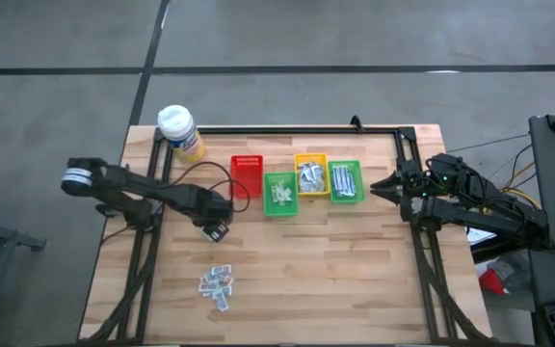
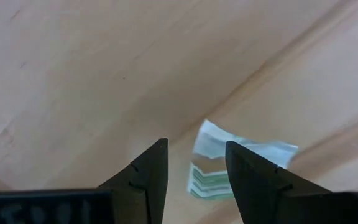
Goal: Pick & Place First Aid Supplies
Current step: Put the bandage into the left green basket
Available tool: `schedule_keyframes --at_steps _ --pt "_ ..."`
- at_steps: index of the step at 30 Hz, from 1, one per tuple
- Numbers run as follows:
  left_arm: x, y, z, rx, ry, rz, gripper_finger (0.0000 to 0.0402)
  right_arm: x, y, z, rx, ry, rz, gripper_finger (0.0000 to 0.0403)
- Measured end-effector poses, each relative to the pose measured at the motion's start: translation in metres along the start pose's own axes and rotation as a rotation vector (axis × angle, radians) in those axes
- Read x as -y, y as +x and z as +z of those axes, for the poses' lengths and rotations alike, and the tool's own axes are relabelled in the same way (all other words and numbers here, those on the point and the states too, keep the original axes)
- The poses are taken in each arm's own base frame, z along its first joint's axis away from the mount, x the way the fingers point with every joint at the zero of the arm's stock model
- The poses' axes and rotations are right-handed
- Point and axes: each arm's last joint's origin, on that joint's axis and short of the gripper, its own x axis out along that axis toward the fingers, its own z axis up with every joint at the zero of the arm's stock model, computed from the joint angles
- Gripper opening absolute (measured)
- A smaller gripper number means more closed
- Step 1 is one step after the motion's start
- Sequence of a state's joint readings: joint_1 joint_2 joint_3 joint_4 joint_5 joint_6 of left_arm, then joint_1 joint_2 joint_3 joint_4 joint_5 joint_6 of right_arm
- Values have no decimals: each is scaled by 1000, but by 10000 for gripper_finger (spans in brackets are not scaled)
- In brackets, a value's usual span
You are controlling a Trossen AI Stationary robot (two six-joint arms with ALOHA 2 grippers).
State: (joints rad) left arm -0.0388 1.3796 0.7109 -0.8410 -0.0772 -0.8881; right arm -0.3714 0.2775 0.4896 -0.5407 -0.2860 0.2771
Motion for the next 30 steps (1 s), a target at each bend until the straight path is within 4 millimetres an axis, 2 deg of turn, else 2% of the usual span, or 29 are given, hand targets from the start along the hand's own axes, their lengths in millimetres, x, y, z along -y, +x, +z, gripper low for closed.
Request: schedule_keyframes --at_steps 9,25,30 --pt "1 13 4 -46 45 41 145 0 0 0 0 0 0 72" --pt "4 19 8 -40 116 41 9 0 0 0 0 0 0 84" --pt "4 19 8 -29 114 47 5 0 0 0 1 0 0 86"
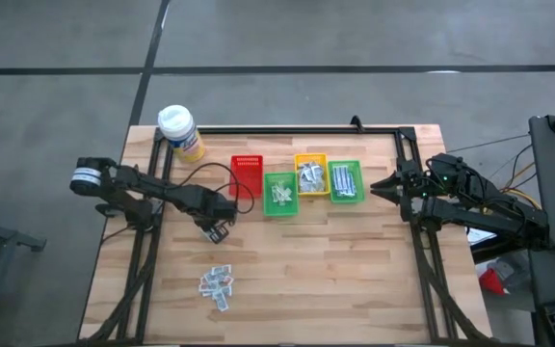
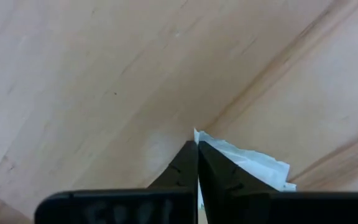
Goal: Pick & Place First Aid Supplies
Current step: Put the bandage into the left green basket
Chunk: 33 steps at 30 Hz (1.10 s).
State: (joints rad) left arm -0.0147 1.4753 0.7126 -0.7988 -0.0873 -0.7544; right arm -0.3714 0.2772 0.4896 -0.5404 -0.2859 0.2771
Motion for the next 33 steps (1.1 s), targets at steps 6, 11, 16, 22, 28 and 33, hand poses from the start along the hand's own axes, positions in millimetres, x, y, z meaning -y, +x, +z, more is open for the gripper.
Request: schedule_keyframes --at_steps 6,11,16,22,28,33 --pt "0 -9 5 90 -13 22 2 0 0 0 0 0 0 76" --pt "2 -25 11 142 -22 8 1 0 0 0 0 0 -1 69" --pt "6 -47 17 175 -28 -24 0 0 0 0 0 0 -1 71" --pt "15 -81 31 257 21 -99 0 0 0 0 -1 0 -1 80" --pt "24 -120 47 407 61 -156 0 0 0 0 -1 -18 -1 86" --pt "30 -147 60 565 86 -162 0 0 1 0 -6 -17 -2 84"
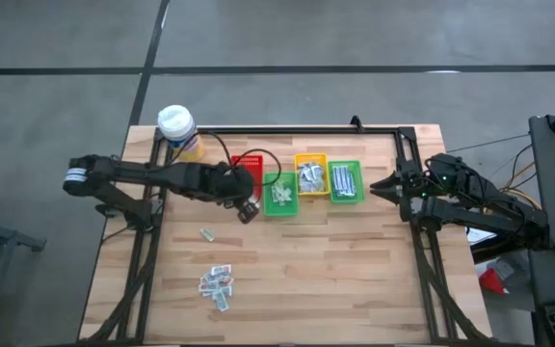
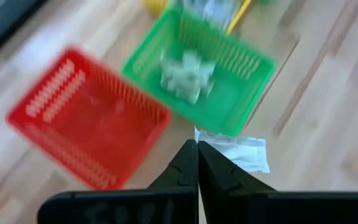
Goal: Pick & Place First Aid Supplies
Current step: Put the bandage into the left green basket
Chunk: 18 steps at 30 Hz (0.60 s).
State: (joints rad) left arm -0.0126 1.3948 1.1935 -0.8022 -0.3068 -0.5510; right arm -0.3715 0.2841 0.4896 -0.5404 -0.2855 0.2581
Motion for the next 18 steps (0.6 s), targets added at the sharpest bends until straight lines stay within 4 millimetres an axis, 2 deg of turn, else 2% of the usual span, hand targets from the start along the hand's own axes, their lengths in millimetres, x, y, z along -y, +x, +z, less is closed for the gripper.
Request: schedule_keyframes --at_steps 6,12,18 --pt "7 -2 26 151 14 -19 0 0 0 0 0 -7 -1 73" --pt "12 14 45 230 50 -21 0 0 0 0 -1 -7 0 69" --pt "15 35 61 215 134 9 0 0 0 0 -1 -7 0 78"
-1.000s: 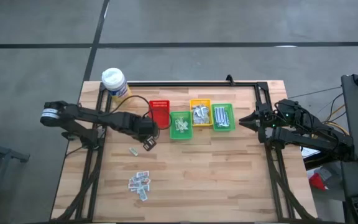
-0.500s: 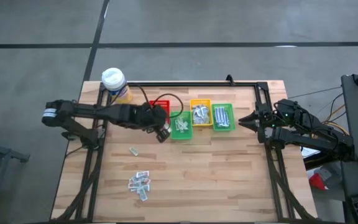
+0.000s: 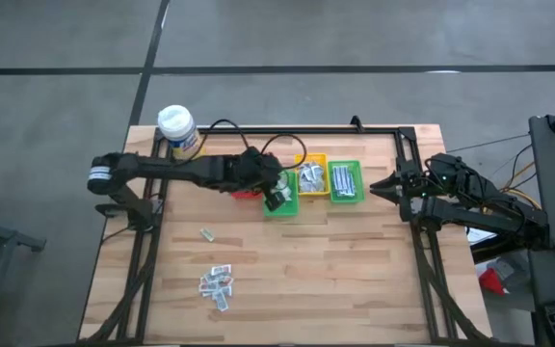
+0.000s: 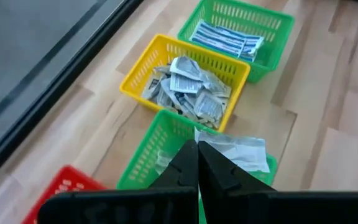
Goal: Pick & Place First Aid Supplies
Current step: Put the bandage into the left green basket
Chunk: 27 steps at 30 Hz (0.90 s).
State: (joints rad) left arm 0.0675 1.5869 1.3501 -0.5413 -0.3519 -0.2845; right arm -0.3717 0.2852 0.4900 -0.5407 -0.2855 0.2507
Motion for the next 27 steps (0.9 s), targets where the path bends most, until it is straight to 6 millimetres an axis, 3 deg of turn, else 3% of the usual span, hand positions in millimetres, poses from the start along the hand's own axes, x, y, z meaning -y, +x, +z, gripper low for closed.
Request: schedule_keyframes --at_steps 11,18,27 --pt "-8 56 15 -109 137 -81 0 0 0 0 0 4 0 86" --pt "-24 84 -2 -224 139 -126 0 0 0 0 -1 4 0 73" --pt "-29 98 -30 -308 149 -116 0 0 0 0 -1 4 0 73"
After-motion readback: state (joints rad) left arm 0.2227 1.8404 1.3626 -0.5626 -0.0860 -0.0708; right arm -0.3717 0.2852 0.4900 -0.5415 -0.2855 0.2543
